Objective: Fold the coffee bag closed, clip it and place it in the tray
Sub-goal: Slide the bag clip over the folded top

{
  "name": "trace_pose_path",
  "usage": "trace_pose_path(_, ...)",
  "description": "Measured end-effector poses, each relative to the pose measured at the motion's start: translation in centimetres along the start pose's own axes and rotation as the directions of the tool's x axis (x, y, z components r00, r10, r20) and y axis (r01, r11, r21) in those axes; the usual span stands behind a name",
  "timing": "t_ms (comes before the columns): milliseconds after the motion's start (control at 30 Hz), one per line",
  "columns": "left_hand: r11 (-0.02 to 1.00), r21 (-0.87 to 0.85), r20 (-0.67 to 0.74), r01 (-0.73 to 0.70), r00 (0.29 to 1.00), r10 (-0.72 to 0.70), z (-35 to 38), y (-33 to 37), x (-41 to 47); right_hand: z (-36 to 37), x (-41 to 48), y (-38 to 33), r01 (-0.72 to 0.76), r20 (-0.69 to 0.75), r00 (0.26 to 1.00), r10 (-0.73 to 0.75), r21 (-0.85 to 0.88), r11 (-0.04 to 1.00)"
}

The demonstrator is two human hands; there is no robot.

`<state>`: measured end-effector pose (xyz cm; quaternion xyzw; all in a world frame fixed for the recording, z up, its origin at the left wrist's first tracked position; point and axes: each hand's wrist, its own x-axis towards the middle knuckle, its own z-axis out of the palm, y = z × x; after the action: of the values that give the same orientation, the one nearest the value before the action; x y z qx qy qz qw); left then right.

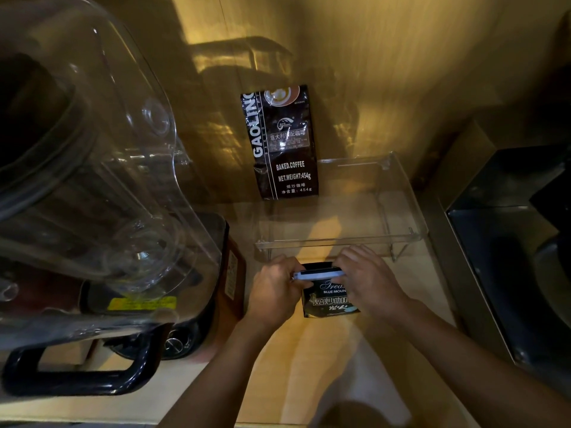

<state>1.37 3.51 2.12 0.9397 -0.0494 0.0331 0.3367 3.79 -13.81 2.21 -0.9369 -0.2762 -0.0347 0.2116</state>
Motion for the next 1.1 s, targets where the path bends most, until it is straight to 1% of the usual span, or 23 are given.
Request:
trace_pose_path(167,0.999,-0.013,-0.037,0.038,0.999,-0.038,0.5,0.1,-0.1,0.1,-0.1,0.0,-0.002,-0.030,1.000,0.003,0.010,1.000)
trace_pose_path(333,0.998,-0.067,-0.069,0.015,0.997,-0.020,0.8,-0.4,-0.5,0.0,-0.2,-0.1,0.016,-0.038,0.999,-0.016,0.001,1.000)
trace_pose_path(467,0.992,-0.125,-0.049,0.001,0.999,-0.007,1.1,-0.9,-0.6,0.2,-0.6,-0.1,0.015,-0.047,0.999,-0.016,-0.022,1.000)
trace_pose_path(533,0.979,-0.197,-0.015,0.044,0.999,-0.048,1.5,-1.1,-0.9,0.3,-0.6,0.2,0.007,-0.050,0.999,-0.010,-0.047,0.999)
trace_pose_path(633,0.905,-0.386,0.078,0.176,0.984,-0.158,2.1,-1.4,-1.2,0.4,-0.5,0.8,0.014,-0.035,0.999,-0.016,-0.049,0.999)
trace_pose_path(733,0.809,-0.525,0.189,0.265,0.963,-0.193,2.6,-1.6,-1.1,0.3,-0.7,1.2,0.026,0.026,0.999,-0.026,-0.028,0.999)
trace_pose_path(833,0.671,-0.675,0.235,0.307,0.951,-0.199,2.8,-2.0,-0.9,0.1,-1.0,1.8,-0.039,0.047,0.998,0.036,0.067,0.997)
trace_pose_path(900,0.637,-0.695,0.259,0.334,0.942,-0.211,3.0,-2.6,-0.8,0.0,-1.4,2.1,-0.098,0.058,0.994,0.090,0.146,0.985)
trace_pose_path(967,0.617,-0.703,0.287,0.354,0.935,-0.209,3.3,-3.2,-0.8,0.0,-2.0,2.6,-0.198,0.075,0.980,0.185,0.257,0.946)
trace_pose_path(1000,0.614,-0.704,0.291,0.358,0.933,-0.210,3.4,-3.3,-0.8,0.0,-2.3,2.9,-0.274,0.103,0.962,0.254,0.343,0.898)
trace_pose_path(1033,0.616,-0.699,0.294,0.364,0.931,-0.217,3.5,-3.4,-0.8,0.0,-2.6,3.2,-0.343,0.141,0.939,0.314,0.448,0.826)
trace_pose_path(1100,0.619,-0.684,0.315,0.386,0.922,-0.227,3.9,-3.7,-0.7,0.2,-3.3,3.6,-0.414,0.214,0.904,0.370,0.652,0.634)
